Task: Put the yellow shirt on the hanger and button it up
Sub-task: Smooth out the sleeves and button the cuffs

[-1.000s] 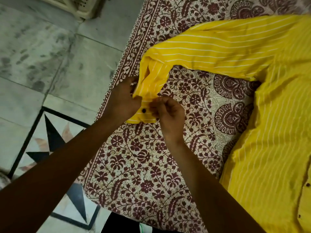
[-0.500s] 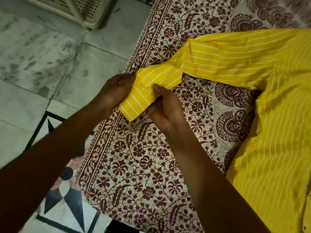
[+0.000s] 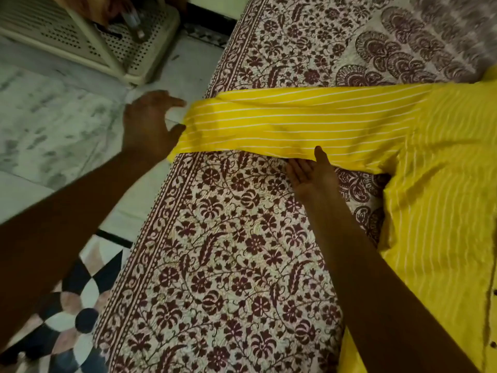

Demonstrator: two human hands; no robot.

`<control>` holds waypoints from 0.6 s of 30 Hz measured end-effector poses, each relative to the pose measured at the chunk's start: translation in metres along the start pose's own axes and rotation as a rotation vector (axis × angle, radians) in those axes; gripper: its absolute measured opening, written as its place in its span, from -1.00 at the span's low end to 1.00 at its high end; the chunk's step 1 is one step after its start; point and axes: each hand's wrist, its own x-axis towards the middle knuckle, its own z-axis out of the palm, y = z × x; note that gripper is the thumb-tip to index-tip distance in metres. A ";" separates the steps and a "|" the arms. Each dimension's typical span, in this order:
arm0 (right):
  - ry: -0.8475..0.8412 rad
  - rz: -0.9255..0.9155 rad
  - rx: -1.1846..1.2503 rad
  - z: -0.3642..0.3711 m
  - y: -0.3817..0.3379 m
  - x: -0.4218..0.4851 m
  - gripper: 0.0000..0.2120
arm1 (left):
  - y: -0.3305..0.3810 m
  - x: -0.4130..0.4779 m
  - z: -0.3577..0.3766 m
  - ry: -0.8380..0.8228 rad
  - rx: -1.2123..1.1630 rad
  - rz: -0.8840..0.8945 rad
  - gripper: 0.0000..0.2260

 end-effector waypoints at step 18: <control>0.154 -1.127 -1.356 -0.062 -0.043 0.010 -0.77 | 0.039 -0.034 0.053 -0.043 0.340 0.439 -0.67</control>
